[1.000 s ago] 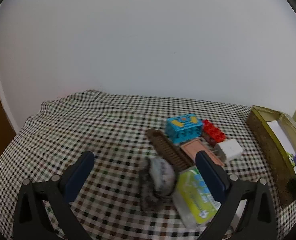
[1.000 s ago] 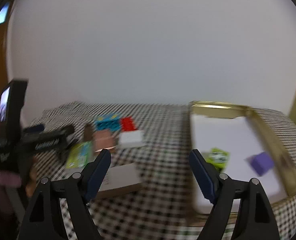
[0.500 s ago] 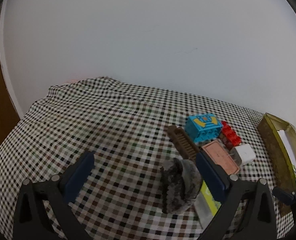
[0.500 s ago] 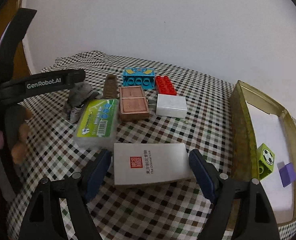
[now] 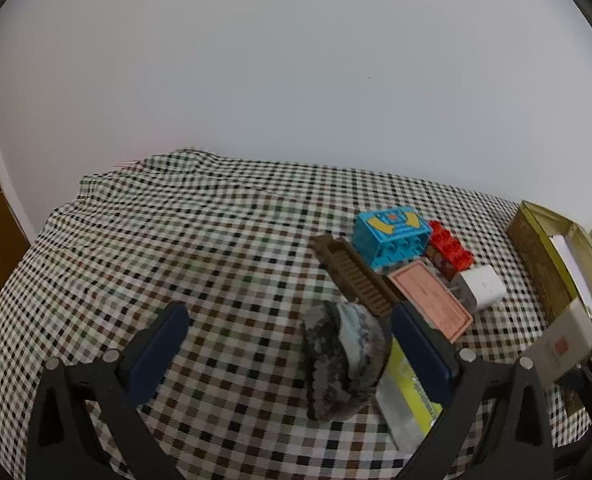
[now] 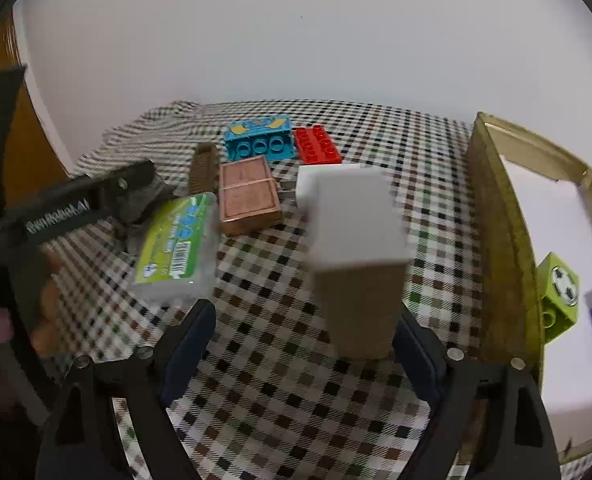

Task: Organize rigid objects
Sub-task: 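Grasp the grey crumpled object with the left gripper while the right grasps the white box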

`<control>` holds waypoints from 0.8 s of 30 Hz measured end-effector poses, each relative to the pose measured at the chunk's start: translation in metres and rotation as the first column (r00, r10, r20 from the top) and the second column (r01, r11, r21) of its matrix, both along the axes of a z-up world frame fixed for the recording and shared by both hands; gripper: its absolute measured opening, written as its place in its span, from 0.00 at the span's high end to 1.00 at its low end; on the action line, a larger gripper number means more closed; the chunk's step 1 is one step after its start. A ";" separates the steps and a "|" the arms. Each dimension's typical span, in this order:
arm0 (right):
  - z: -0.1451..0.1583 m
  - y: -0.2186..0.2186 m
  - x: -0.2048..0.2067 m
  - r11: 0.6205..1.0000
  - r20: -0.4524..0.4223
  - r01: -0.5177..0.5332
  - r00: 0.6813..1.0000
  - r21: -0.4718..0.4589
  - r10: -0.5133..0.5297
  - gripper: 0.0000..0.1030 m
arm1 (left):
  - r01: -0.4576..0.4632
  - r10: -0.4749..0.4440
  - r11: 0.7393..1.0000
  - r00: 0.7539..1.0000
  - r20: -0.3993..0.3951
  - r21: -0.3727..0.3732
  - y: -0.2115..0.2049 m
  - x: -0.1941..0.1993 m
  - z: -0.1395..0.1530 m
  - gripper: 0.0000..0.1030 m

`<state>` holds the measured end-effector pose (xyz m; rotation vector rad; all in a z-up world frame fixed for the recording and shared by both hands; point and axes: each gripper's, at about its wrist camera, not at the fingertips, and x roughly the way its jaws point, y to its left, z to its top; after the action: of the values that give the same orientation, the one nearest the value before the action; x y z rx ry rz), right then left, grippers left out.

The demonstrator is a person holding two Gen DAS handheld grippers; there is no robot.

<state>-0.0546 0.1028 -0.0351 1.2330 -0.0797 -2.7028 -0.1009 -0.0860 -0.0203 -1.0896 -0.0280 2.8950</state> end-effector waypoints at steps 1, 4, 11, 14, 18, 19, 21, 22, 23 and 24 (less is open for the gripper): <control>0.002 0.002 0.002 1.000 -0.015 -0.001 1.000 -0.024 0.001 0.15 | 0.001 -0.001 1.000 1.000 0.004 -0.001 0.001 -0.001 -0.001 0.00; 0.006 0.003 0.005 0.999 -0.031 0.003 1.000 -0.049 -0.005 0.15 | 0.014 -0.013 1.000 1.000 0.023 -0.025 0.006 -0.003 -0.006 0.00; -0.002 0.015 -0.010 0.993 0.000 0.067 0.998 -0.098 -0.068 0.39 | 0.017 -0.015 0.998 0.999 0.038 -0.058 0.008 -0.004 -0.010 0.00; -0.006 0.024 -0.015 0.985 0.020 0.109 0.994 -0.134 -0.108 0.72 | 0.017 -0.015 0.998 0.999 0.031 -0.064 0.007 -0.004 -0.009 0.00; -0.001 0.019 -0.013 0.986 0.006 0.080 0.997 -0.144 -0.080 0.72 | 0.029 -0.028 0.999 0.999 0.030 -0.046 0.007 -0.003 -0.007 0.00; 0.002 0.016 -0.012 0.988 -0.011 0.071 0.997 -0.139 -0.073 0.72 | 0.034 -0.033 0.998 0.999 0.031 -0.045 0.007 -0.003 -0.008 0.00; 0.008 0.010 -0.006 0.991 -0.053 0.047 0.997 -0.128 -0.055 0.72 | 0.050 -0.048 0.998 0.998 0.034 -0.037 0.008 -0.004 -0.009 0.01; 0.011 0.005 -0.004 0.993 -0.072 0.036 0.996 -0.112 -0.044 0.72 | 0.065 -0.064 0.997 0.997 0.040 -0.030 0.010 -0.005 -0.010 0.02; 0.013 0.002 -0.003 0.995 -0.086 0.028 0.996 -0.098 -0.037 0.72 | 0.080 -0.078 0.997 0.996 0.048 -0.025 0.012 -0.006 -0.012 0.07; 0.015 0.001 0.001 0.996 -0.098 0.022 0.995 -0.091 -0.031 0.72 | 0.090 -0.088 0.996 0.994 0.061 -0.028 0.013 -0.007 -0.014 0.14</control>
<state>-0.0533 0.1042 -0.0201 1.0785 -0.2046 -2.7453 -0.1082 -0.0732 -0.0339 -1.1512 0.0621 2.7929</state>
